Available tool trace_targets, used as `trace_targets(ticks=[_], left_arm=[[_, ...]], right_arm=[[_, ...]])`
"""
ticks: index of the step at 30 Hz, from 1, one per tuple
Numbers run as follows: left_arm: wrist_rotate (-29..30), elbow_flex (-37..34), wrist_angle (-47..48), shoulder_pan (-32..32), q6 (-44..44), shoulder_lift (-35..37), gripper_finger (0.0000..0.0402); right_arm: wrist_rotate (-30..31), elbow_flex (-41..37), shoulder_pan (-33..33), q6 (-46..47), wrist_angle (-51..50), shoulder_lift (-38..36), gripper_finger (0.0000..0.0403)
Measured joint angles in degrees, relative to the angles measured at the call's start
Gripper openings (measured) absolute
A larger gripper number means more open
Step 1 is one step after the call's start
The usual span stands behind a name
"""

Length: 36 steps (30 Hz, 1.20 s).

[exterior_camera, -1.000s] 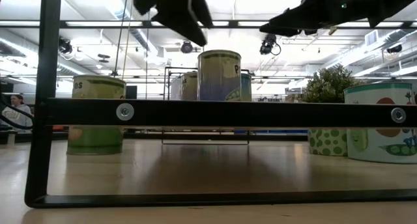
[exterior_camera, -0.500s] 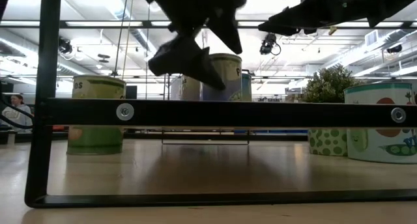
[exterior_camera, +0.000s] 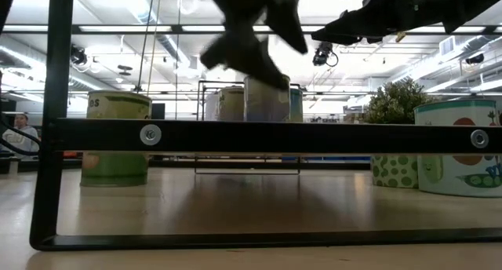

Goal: Pick and place cans onto a shelf
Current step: Put the canned peas on the shelf

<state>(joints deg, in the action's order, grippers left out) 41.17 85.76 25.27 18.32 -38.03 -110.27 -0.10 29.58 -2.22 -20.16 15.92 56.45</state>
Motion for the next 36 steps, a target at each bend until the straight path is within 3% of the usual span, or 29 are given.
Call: trace_targets(ticks=[5, 10, 22, 36], left_arm=[[-1.04, 0.04, 6.89, -0.32, 5.04, 4.93, 0.0393], [-2.02, -0.05, 11.87, -0.91, 6.79, 4.91, 0.0393], [5.13, 0.0, 13.39, -1.17, 2.94, 3.34, 0.0393], [5.35, 0.0, 16.17, -3.11, 4.35, 3.34, 0.0393]], right_arm=[[0.02, 0.0, 0.0, -0.4, 0.14, 0.0, 0.0368], [0.02, 0.0, 0.0, -0.4, 0.33, 0.0, 0.0368], [0.0, 0.0, 0.0, -0.4, 0.26, 0.02, 0.0368], [-0.01, 0.0, 0.0, -0.39, 0.37, 0.02, 0.0368]])
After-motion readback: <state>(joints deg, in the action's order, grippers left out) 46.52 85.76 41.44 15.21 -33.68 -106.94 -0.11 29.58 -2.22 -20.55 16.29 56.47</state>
